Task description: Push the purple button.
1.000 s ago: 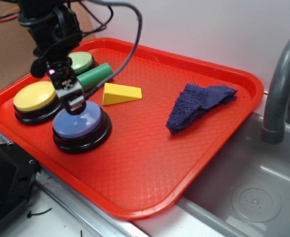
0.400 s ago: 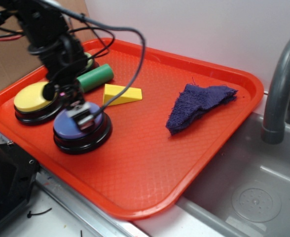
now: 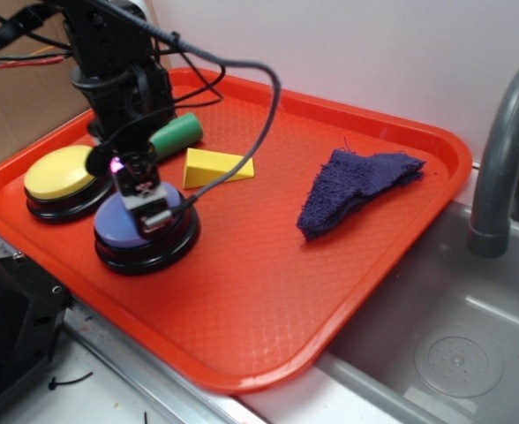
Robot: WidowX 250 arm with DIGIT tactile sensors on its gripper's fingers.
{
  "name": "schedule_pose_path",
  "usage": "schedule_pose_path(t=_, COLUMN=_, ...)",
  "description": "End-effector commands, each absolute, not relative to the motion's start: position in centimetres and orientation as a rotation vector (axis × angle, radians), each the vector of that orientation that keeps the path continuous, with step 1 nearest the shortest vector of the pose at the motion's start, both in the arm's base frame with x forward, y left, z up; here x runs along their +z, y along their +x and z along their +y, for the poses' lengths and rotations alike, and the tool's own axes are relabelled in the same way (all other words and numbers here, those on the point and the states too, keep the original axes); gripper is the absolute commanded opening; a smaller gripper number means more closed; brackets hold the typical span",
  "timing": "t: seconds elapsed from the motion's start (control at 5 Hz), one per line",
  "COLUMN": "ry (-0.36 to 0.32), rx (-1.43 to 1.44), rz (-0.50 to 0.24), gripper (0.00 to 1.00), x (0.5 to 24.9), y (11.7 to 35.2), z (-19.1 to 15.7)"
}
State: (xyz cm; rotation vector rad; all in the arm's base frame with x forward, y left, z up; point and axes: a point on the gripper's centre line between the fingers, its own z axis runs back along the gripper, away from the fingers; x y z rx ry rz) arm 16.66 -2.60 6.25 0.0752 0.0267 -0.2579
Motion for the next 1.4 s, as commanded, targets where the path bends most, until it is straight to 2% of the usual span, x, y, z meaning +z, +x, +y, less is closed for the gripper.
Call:
schedule_pose_path(t=0.0, ry=0.052, rx=-0.199, rz=-0.007, gripper=1.00, x=10.9, y=17.8, z=-3.3)
schedule_pose_path(t=0.8, ry=0.027, rx=-0.131, rz=0.028, gripper=1.00, x=14.3, y=18.0, z=-2.2)
schedule_pose_path(t=1.2, ry=0.030, rx=-0.125, rz=0.043, gripper=1.00, x=16.3, y=18.9, z=-3.0)
